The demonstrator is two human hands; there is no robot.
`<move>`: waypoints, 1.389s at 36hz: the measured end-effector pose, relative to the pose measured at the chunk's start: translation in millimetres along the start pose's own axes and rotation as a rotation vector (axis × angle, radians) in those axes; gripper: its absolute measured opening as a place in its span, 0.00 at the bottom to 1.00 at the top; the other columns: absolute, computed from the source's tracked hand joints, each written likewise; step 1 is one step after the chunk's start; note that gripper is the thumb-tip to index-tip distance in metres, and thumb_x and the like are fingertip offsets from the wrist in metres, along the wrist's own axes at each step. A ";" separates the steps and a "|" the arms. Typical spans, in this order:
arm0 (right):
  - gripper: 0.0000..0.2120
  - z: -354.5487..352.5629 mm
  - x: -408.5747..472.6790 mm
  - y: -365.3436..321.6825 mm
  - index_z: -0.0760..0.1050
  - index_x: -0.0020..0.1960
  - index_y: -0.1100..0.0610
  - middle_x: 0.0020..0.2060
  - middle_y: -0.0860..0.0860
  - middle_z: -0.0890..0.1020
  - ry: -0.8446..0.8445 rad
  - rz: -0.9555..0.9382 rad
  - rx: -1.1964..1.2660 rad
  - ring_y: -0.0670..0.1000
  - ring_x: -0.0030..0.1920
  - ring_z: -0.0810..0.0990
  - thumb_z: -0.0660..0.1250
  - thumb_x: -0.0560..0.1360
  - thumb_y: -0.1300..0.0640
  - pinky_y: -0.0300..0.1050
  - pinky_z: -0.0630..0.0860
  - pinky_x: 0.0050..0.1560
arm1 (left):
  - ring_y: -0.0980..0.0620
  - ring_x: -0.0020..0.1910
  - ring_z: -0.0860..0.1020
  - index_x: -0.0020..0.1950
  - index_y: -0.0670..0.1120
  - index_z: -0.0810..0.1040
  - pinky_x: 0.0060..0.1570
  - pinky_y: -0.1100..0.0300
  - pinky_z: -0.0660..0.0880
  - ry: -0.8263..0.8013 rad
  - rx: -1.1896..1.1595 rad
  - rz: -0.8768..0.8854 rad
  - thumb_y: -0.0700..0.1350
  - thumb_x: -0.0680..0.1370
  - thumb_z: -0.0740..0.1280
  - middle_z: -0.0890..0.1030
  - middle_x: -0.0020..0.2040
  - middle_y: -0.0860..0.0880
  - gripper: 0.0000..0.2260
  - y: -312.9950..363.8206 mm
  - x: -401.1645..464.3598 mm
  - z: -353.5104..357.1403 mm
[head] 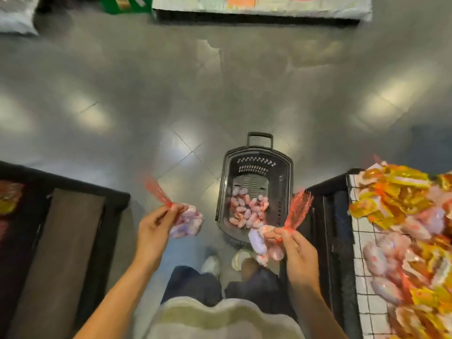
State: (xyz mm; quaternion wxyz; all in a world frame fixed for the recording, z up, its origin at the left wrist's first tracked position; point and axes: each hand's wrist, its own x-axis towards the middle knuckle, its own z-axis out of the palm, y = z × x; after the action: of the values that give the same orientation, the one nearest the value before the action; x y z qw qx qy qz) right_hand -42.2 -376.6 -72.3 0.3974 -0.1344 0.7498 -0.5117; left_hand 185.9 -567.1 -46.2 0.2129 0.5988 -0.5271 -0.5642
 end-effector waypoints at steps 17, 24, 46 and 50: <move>0.12 30.6 213.3 95.3 0.83 0.50 0.56 0.41 0.41 0.87 0.202 0.295 -0.073 0.34 0.43 0.83 0.61 0.84 0.62 0.26 0.74 0.44 | 0.60 0.50 0.84 0.51 0.52 0.87 0.47 0.71 0.77 -0.133 0.012 -0.266 0.48 0.81 0.67 0.87 0.48 0.56 0.08 -87.8 170.8 199.5; 0.12 55.5 312.2 211.8 0.83 0.53 0.54 0.38 0.35 0.85 0.249 0.401 -0.115 0.35 0.44 0.83 0.61 0.84 0.58 0.34 0.77 0.48 | 0.53 0.45 0.85 0.44 0.54 0.87 0.42 0.63 0.78 -0.211 0.044 -0.416 0.49 0.82 0.64 0.87 0.45 0.52 0.13 -178.1 276.7 278.7; 0.10 102.6 499.8 444.5 0.81 0.50 0.53 0.51 0.54 0.85 0.259 0.367 -0.024 0.55 0.57 0.83 0.61 0.84 0.60 0.53 0.78 0.63 | 0.50 0.50 0.77 0.57 0.39 0.81 0.62 0.49 0.76 -0.195 0.100 -0.400 0.40 0.84 0.60 0.83 0.54 0.43 0.11 -390.6 454.8 390.3; 0.10 102.0 488.1 441.8 0.79 0.52 0.52 0.49 0.46 0.84 0.242 0.460 0.058 0.49 0.49 0.85 0.60 0.85 0.60 0.48 0.80 0.60 | 0.49 0.57 0.81 0.56 0.47 0.81 0.64 0.50 0.76 -0.232 0.103 -0.399 0.44 0.85 0.60 0.84 0.54 0.49 0.10 -393.9 452.4 385.9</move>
State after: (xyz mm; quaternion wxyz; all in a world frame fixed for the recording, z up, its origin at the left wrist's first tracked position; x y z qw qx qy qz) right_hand -193.1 -546.4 -698.6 0.4145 0.1130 0.7877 -0.4415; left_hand -94.3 -690.8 -690.3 0.0043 0.6322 -0.4472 -0.6327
